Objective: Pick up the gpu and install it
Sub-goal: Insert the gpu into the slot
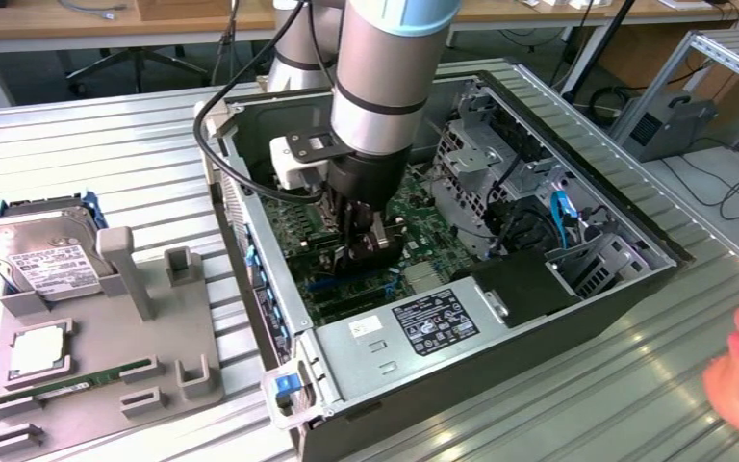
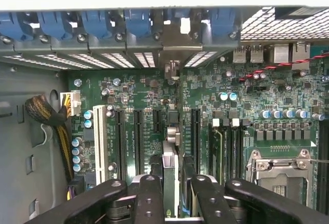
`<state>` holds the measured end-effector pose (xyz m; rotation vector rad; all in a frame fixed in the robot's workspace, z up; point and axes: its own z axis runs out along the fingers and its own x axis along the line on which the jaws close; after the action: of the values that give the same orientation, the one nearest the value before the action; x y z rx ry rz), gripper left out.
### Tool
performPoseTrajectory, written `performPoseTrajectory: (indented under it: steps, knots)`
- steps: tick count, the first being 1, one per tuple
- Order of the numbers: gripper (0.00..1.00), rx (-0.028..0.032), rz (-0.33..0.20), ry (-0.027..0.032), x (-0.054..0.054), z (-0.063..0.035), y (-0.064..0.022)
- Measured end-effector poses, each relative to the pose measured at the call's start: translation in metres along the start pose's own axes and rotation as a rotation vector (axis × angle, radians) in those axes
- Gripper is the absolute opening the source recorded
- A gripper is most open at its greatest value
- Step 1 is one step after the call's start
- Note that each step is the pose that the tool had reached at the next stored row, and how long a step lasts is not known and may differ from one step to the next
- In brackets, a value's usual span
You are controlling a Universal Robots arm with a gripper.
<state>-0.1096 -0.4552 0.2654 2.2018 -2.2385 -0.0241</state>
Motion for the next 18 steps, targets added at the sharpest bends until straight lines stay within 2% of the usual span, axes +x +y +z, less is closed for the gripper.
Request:
performPoseTrajectory:
  steps: [2, 12, 18]
  knots:
    - [0.26, 0.0006, 0.0, -0.0025, 0.0, -0.0003, 0.0002]
    - [0.26, 0.0006, 0.0, -0.0027, 0.0001, 0.0004, 0.0003]
    - [0.26, 0.0005, 0.0, 0.0003, 0.0001, 0.0028, 0.0003]
